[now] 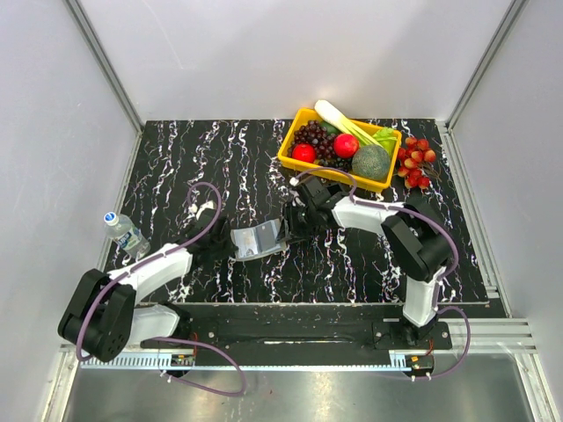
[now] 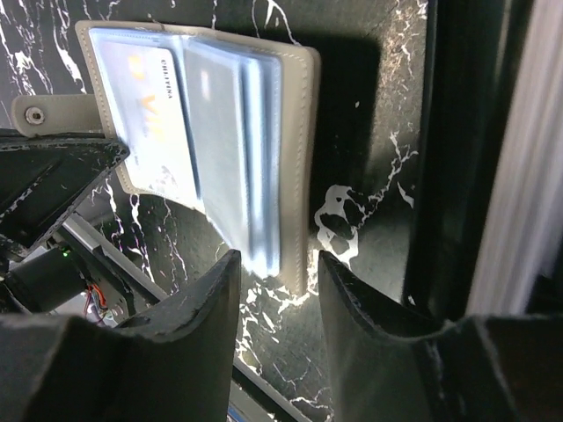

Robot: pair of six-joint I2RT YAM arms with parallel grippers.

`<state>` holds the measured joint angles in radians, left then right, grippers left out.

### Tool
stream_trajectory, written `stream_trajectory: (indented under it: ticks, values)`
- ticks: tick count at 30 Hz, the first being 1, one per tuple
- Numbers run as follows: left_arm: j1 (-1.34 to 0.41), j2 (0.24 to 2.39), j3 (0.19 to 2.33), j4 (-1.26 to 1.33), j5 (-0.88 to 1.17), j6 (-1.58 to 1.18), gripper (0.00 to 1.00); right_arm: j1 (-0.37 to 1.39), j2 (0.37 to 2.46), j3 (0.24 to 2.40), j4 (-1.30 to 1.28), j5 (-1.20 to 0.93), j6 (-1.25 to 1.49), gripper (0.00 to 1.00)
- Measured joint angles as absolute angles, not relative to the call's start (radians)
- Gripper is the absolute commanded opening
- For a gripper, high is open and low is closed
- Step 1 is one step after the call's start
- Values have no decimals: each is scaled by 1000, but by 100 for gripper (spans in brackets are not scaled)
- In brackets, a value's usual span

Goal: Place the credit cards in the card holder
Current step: Close the card holder at the center of the board.

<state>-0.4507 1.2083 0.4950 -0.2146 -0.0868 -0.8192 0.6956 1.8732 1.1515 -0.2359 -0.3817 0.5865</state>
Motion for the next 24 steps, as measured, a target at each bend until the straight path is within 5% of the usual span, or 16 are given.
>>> stream_trajectory:
  ticks: [24]
  values:
    - [-451,1247,496,-157,-29,-821,0,766,1898,1175,-76,-566,568,45]
